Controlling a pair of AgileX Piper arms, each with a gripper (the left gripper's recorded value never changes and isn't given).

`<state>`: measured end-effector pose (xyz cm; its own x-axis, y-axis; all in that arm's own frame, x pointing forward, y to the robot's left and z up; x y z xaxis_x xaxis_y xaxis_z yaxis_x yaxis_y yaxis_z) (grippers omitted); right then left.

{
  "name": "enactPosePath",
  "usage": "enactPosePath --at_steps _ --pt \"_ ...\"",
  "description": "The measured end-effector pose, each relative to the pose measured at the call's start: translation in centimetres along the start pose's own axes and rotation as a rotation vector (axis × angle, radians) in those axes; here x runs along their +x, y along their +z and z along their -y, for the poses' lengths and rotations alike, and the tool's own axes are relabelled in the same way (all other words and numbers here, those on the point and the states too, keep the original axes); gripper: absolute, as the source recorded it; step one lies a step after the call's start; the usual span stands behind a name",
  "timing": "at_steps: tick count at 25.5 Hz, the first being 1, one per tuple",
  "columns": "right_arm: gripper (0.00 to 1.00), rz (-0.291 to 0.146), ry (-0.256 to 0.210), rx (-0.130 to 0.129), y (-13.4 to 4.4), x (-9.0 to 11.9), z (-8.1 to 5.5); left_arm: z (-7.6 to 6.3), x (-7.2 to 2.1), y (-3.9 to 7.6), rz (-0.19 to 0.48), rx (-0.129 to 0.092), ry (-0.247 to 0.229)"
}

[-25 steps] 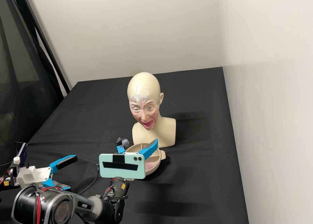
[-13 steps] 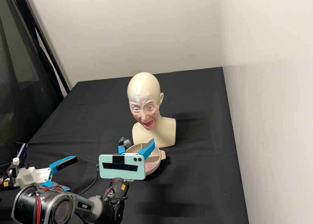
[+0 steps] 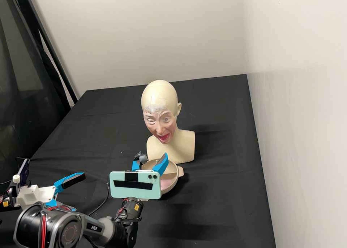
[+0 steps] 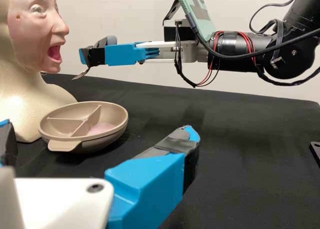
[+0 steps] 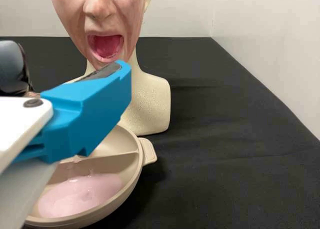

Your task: Feed the grandma with a spoon

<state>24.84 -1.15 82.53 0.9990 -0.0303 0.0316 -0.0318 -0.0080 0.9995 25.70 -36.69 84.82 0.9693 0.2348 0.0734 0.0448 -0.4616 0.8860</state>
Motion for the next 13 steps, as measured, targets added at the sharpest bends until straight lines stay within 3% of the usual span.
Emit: enactPosePath --at_steps 13 --pt "0.00 0.011 -0.010 0.002 0.27 0.09 0.25 0.00 0.00 0.00 0.000 0.000 0.000"
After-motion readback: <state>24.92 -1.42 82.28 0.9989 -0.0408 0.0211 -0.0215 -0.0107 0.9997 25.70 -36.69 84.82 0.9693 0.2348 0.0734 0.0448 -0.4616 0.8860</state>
